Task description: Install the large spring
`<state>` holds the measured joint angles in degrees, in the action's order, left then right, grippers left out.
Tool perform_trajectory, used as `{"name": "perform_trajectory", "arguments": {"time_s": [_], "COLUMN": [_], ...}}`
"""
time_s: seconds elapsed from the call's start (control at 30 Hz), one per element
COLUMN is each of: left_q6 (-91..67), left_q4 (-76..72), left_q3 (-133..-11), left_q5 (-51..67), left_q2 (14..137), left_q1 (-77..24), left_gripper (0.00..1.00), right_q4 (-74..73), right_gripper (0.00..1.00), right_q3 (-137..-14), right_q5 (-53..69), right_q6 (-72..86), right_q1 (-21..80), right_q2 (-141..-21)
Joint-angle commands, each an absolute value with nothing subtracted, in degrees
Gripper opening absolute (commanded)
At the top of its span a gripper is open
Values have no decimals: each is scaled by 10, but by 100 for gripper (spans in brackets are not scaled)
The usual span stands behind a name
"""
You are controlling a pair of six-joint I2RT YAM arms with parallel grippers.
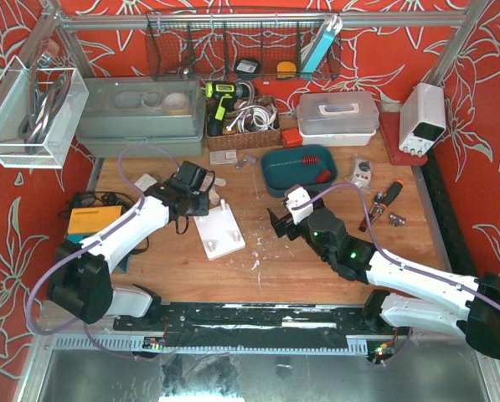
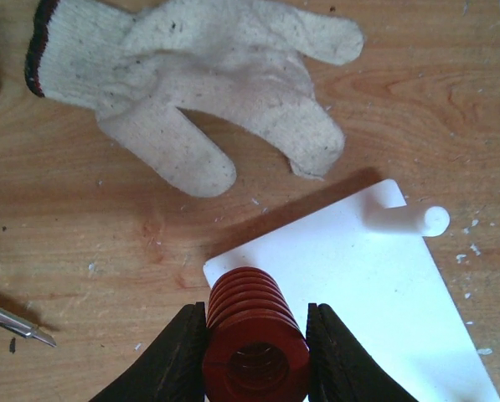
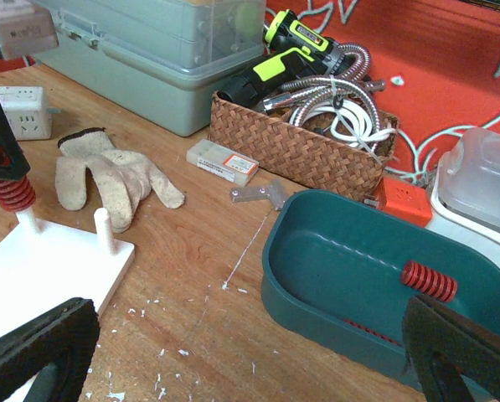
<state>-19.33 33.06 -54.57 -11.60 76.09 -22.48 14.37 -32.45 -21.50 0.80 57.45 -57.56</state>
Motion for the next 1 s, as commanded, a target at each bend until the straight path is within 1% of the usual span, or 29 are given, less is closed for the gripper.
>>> {"name": "perform_trajectory", "arguments": {"time_s": [0.0, 0.2, 0.3, 0.43, 0.5, 0.67, 0.7, 0.77, 0.87, 0.97], "left_q6": [-186, -183, -184, -187, -189, -206, -211, -219, -241, -272], "left_q4": [319, 315, 319, 319, 318, 288, 273, 233, 151, 55], "left_q3": [-538, -550, -557, -560, -562, -560, -554, -535, -488, -429], "left_q5": [-116, -113, -113, -113, -109, -67, -50, -10, 36, 70], "left_q2": [780, 806, 813, 810, 804, 760, 746, 716, 664, 615], "left_q1": [-220, -211, -207, -206, -206, -206, -206, -207, -209, -217], "left_gripper": [3, 22, 40, 57, 62, 70, 74, 87, 99, 100], "right_q4": [140, 138, 137, 135, 131, 90, 65, 20, -43, -69], "right_gripper": [99, 99, 99, 99, 99, 99, 99, 99, 99, 99], "right_q3": [-317, -318, -319, -320, -323, -351, -361, -388, -424, -451], "right_q5": [-232, -233, -236, -246, -252, -271, -274, -282, -264, -230], "right_q6": [14, 15, 15, 22, 29, 88, 105, 148, 211, 232], "right_q1": [572, 571, 571, 570, 568, 544, 534, 510, 457, 411], "right_q2": [-574, -578, -578, -582, -586, -604, -610, -626, -660, -698]}}
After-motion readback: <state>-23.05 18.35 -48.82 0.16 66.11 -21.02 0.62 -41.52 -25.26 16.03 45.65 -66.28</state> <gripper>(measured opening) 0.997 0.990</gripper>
